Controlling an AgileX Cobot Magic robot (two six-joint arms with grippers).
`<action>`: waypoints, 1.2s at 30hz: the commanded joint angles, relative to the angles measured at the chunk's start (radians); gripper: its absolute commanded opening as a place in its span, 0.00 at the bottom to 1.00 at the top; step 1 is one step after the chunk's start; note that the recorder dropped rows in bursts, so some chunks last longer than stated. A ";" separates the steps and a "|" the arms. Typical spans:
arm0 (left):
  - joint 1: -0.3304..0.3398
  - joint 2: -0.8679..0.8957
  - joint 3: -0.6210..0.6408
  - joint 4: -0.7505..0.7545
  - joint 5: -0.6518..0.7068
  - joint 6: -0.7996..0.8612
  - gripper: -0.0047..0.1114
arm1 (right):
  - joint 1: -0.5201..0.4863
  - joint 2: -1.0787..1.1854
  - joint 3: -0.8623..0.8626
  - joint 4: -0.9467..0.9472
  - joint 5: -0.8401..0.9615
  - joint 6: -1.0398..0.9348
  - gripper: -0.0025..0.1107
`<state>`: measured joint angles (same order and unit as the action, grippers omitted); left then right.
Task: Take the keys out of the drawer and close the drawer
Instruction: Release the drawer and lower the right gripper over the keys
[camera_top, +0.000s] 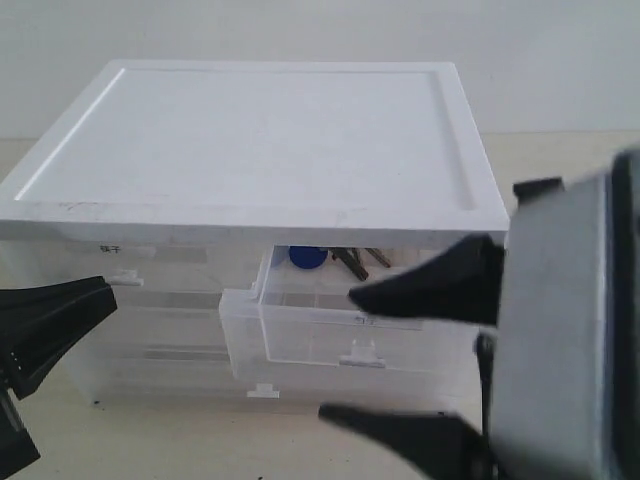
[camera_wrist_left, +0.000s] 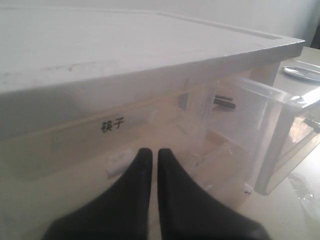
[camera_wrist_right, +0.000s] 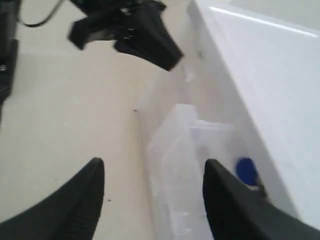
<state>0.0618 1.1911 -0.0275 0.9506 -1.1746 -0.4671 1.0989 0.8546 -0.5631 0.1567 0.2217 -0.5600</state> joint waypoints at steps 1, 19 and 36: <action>0.004 0.004 0.003 0.006 -0.003 0.003 0.08 | -0.160 0.054 -0.133 -0.165 0.171 0.177 0.48; 0.004 0.004 0.003 0.015 0.002 0.005 0.08 | -0.262 0.286 -0.465 0.040 0.786 -0.373 0.48; 0.004 0.004 0.003 -0.059 0.057 0.023 0.08 | -0.262 0.355 -0.423 -0.028 0.754 -0.374 0.03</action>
<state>0.0618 1.1911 -0.0275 0.9473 -1.1514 -0.4541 0.8390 1.2112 -0.9893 0.1308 0.9541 -0.9055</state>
